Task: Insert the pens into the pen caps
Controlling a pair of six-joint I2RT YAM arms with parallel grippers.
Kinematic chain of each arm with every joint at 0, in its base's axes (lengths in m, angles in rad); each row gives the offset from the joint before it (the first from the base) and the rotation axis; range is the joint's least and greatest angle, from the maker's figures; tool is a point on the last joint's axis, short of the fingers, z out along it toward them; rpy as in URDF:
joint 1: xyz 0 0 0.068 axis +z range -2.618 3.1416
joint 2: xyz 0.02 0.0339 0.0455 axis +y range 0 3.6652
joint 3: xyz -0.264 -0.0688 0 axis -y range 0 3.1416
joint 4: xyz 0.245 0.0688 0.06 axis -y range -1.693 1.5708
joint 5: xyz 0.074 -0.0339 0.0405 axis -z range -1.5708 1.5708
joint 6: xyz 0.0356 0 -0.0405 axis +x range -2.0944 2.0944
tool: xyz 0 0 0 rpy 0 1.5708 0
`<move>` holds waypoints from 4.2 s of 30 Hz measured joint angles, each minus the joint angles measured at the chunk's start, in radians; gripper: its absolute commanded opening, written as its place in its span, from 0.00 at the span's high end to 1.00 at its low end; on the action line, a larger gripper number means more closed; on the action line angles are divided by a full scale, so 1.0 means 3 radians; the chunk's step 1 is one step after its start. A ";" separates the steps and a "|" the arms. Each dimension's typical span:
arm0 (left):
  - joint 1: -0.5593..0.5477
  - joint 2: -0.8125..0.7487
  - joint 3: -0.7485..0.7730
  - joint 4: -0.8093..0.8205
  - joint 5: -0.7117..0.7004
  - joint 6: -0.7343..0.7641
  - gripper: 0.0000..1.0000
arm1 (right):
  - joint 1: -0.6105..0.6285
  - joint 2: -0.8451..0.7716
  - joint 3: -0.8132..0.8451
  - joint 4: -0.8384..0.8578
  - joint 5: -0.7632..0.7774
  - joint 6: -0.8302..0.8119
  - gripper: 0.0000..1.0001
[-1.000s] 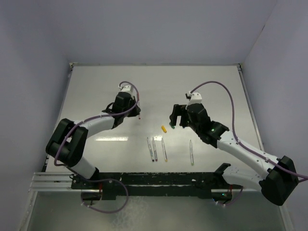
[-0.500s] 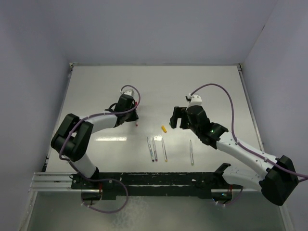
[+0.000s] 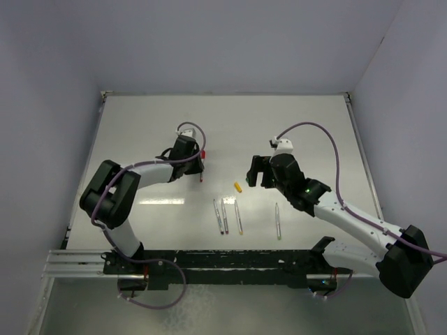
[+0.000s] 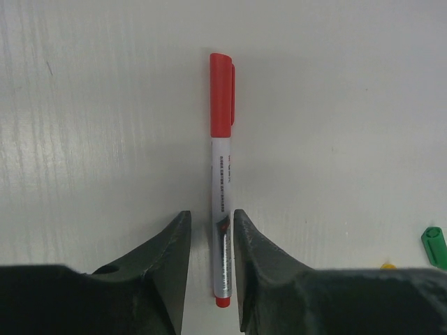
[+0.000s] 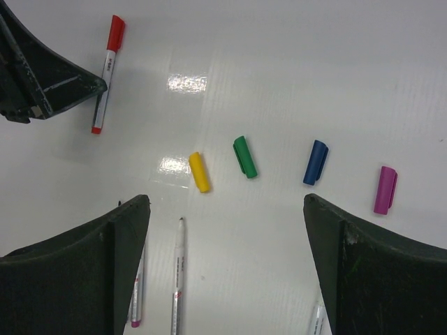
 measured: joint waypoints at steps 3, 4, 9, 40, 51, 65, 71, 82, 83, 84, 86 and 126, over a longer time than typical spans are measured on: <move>0.0000 0.0009 0.0024 -0.0006 -0.0005 -0.0022 0.61 | 0.0000 0.0000 -0.0006 0.0000 0.0000 -0.0001 0.08; 0.0000 0.0009 0.0027 -0.0011 -0.0009 -0.0023 0.60 | 0.0000 0.0000 -0.0008 0.0001 0.0000 -0.0001 0.08; 0.0000 -0.0031 0.0034 -0.0090 -0.0039 -0.0039 0.55 | 0.0000 0.0000 -0.0008 0.0004 0.0000 0.0000 0.08; -0.1532 -0.1226 -0.0524 -0.1250 -0.0376 -0.0490 0.54 | 0.0000 -0.0366 -0.0476 0.0114 0.0217 0.0234 0.06; -0.1742 -0.0902 -0.0515 -0.1230 -0.0417 -0.0635 0.54 | 0.0000 -0.0373 -0.0479 0.0100 0.0251 0.0256 0.06; -0.1752 -0.0894 -0.0498 -0.1111 -0.0415 -0.0678 0.53 | 0.0000 -0.0365 -0.0504 0.0122 0.0237 0.0270 0.06; -0.1754 -0.0779 -0.0454 -0.1072 -0.0411 -0.0685 0.53 | 0.0000 -0.0365 -0.0504 0.0128 0.0235 0.0287 0.06; -0.1755 -0.0710 -0.0366 -0.1170 -0.0388 -0.0675 0.57 | 0.0000 -0.0367 -0.0504 0.0127 0.0235 0.0295 0.06; -0.1755 -0.0710 -0.0359 -0.1213 -0.0390 -0.0668 0.58 | 0.0000 -0.0370 -0.0504 0.0127 0.0237 0.0300 0.06; -0.1755 -0.0710 -0.0346 -0.1256 -0.0392 -0.0657 0.59 | 0.0000 -0.0373 -0.0505 0.0127 0.0237 0.0308 0.06; -0.1755 -0.0710 -0.0315 -0.1392 -0.0401 -0.0631 0.60 | 0.0000 -0.0383 -0.0512 0.0128 0.0237 0.0319 0.06; -0.1768 -0.0668 -0.0201 -0.1984 -0.0212 -0.0492 0.67 | 0.0000 -0.0518 -0.0540 0.0100 0.0237 0.0380 0.06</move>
